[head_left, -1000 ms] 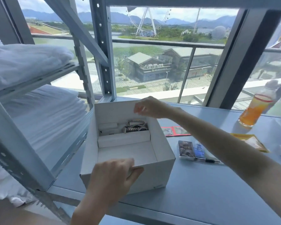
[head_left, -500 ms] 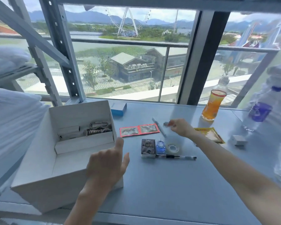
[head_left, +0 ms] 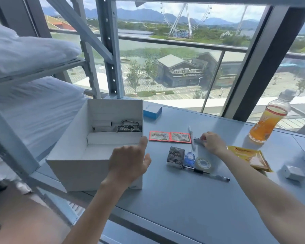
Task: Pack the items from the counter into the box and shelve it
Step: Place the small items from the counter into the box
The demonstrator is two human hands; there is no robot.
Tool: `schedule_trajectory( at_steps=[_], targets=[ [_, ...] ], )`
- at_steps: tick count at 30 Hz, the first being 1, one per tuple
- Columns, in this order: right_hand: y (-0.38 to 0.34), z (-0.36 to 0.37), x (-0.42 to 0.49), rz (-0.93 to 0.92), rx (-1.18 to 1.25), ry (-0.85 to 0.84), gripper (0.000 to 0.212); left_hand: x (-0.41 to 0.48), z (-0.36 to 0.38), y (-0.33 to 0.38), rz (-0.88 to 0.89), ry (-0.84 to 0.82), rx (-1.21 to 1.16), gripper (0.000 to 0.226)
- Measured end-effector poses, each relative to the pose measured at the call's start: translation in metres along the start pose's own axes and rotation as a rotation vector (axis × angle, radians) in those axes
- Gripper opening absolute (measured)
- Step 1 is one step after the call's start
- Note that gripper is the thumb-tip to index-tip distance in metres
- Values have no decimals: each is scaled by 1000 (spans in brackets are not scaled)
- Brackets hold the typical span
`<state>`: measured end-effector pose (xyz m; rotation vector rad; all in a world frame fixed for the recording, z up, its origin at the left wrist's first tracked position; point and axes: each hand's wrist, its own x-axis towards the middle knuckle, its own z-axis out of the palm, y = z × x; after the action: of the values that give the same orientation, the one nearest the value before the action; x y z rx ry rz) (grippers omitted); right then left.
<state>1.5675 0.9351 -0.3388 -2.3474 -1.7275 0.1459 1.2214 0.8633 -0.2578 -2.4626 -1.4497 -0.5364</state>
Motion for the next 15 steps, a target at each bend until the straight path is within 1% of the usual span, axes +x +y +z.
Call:
schedule_trajectory(
  at_steps=[2,4,7,8,10,13,15],
  targets=[
    [-10,-5,-2,-28,90,27,19,0,-1,-1,-13,-13,-4,34],
    [-25,-19,-3,-58,264,85,18,0,0,-3,12,-23,-25,32],
    [-62,-55,-8,-220,430,143,15,-1,-3,-15,63,-67,-222,37],
    [-78,-67,-11,-298,451,159,14,-3,-7,-22,74,-97,-290,39],
    [-114,-86,-18,-440,469,186,12,-8,-14,-43,94,-151,-328,44],
    [-180,-99,-26,-595,455,169,13,-18,-21,-91,83,-159,-254,62],
    [-228,-95,-26,-710,378,144,13,-25,-23,-121,39,-181,-227,70]
  ],
)
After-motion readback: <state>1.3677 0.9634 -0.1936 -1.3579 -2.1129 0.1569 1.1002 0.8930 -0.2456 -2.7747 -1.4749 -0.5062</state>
